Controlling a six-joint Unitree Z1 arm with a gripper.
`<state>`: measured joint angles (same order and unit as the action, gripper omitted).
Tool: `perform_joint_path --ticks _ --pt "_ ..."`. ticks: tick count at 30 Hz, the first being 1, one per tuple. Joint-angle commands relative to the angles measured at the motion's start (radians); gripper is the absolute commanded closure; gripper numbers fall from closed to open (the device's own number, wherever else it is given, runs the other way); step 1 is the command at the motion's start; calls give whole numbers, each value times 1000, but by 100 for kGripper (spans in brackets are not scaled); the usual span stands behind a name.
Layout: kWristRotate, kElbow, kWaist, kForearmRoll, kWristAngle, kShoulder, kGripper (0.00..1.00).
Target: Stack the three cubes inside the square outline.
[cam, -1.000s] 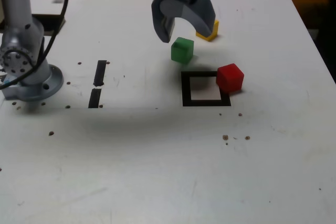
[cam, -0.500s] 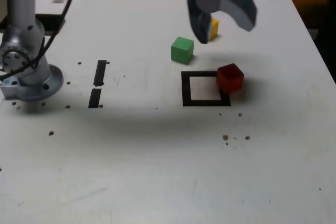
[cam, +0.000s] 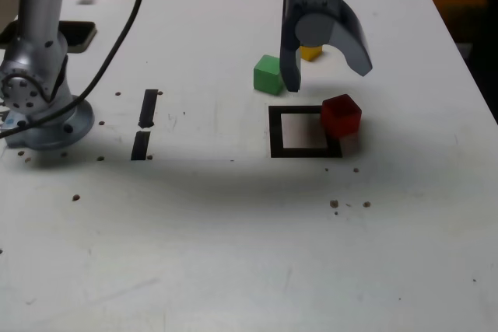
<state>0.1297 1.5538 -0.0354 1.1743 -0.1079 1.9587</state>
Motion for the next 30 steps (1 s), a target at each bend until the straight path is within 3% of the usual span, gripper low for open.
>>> perform_joint_path --ticks 1,15,23,27,30 --pt "-23 2 10 -10 -7 15 11" --pt "-64 42 22 -48 -2 138 10" --pt "-83 80 28 -47 28 202 13" --pt "-84 87 29 -47 28 215 20" --pt "-84 92 29 -50 29 219 33"
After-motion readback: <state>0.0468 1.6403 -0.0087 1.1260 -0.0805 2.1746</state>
